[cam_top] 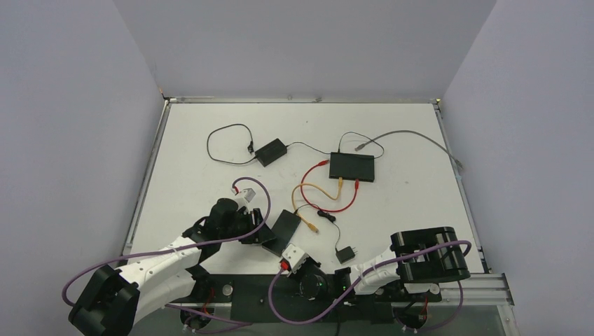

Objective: Insert the plug into the switch port
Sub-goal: Insert the connector into the switch port.

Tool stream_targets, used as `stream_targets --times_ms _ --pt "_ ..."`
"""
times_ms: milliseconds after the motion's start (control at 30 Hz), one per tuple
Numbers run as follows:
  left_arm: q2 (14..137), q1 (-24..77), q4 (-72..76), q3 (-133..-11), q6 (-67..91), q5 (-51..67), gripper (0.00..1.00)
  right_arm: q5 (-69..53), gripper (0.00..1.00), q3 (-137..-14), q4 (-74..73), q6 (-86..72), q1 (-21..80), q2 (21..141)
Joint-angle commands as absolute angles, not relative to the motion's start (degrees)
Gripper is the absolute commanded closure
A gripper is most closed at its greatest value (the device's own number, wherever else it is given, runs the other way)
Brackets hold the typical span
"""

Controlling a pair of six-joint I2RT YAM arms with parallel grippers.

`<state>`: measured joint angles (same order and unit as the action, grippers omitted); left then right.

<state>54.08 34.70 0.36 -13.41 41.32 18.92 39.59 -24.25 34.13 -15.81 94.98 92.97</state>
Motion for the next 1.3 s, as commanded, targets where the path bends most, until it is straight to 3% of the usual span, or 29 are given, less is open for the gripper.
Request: stream_targets --times_ms 0,1267 --pt "54.39 34.54 3.65 -13.10 41.30 21.36 0.56 40.05 1.00 -25.33 37.74 -16.52 95.45 93.69" --pt "55.31 34.54 4.58 -13.01 41.91 20.54 0.57 43.92 1.00 -25.27 35.40 -22.21 97.10 94.36"
